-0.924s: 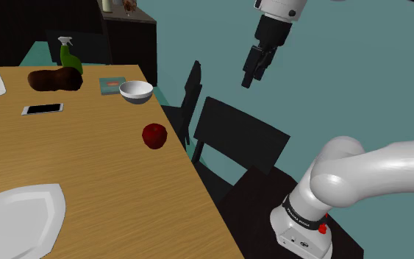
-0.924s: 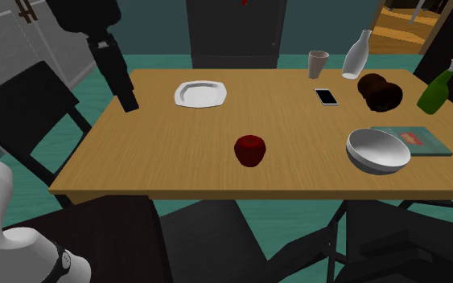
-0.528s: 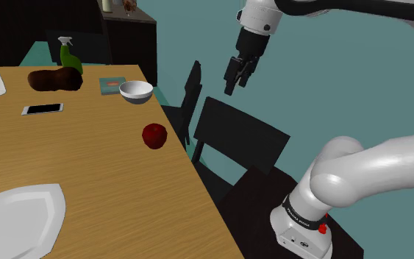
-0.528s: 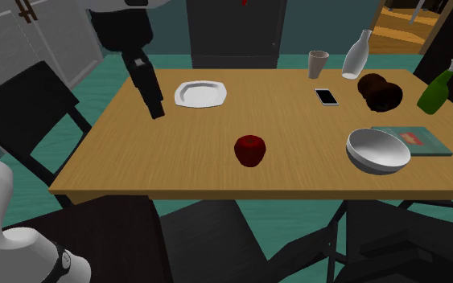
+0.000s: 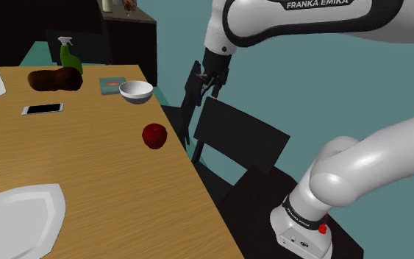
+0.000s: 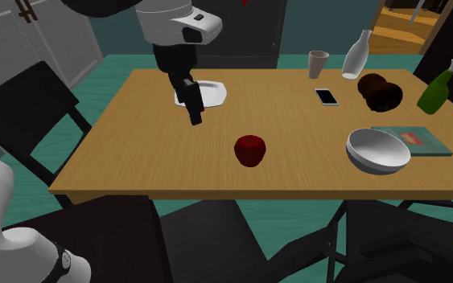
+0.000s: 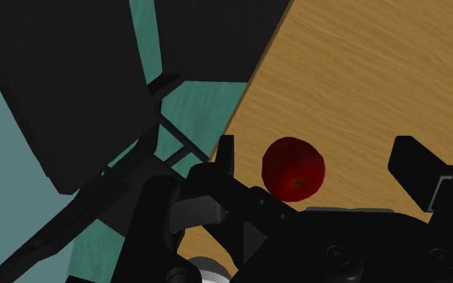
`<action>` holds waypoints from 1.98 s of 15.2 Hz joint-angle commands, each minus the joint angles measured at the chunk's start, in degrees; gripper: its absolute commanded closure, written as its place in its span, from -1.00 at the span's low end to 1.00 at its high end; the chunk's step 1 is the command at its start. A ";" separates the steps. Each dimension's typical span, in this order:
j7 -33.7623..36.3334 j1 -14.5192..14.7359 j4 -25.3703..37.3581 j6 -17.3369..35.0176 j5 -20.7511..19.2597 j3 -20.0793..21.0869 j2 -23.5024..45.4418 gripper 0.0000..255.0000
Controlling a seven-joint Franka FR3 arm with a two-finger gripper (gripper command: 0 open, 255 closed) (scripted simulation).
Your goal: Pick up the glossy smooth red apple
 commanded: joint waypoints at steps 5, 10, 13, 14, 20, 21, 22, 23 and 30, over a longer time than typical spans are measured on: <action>4.93 -1.15 4.04 9.11 -2.30 3.40 12.60 -1.00; 9.97 -1.83 9.34 14.77 -6.22 5.56 23.61 -1.00; 13.27 -1.74 13.48 17.21 -9.35 6.19 30.44 -1.00; 14.37 -1.60 15.03 17.86 -10.45 6.28 32.75 -1.00; 19.12 -0.08 22.74 20.39 -15.51 5.62 43.55 -1.00; 19.28 -0.02 22.42 21.05 -15.71 5.55 43.91 -1.00; 19.44 0.03 22.11 21.71 -15.92 5.47 44.29 -1.00; 19.61 0.08 21.81 22.36 -16.13 5.40 44.67 -1.00; 20.24 0.28 20.83 24.66 -16.92 5.11 46.07 1.00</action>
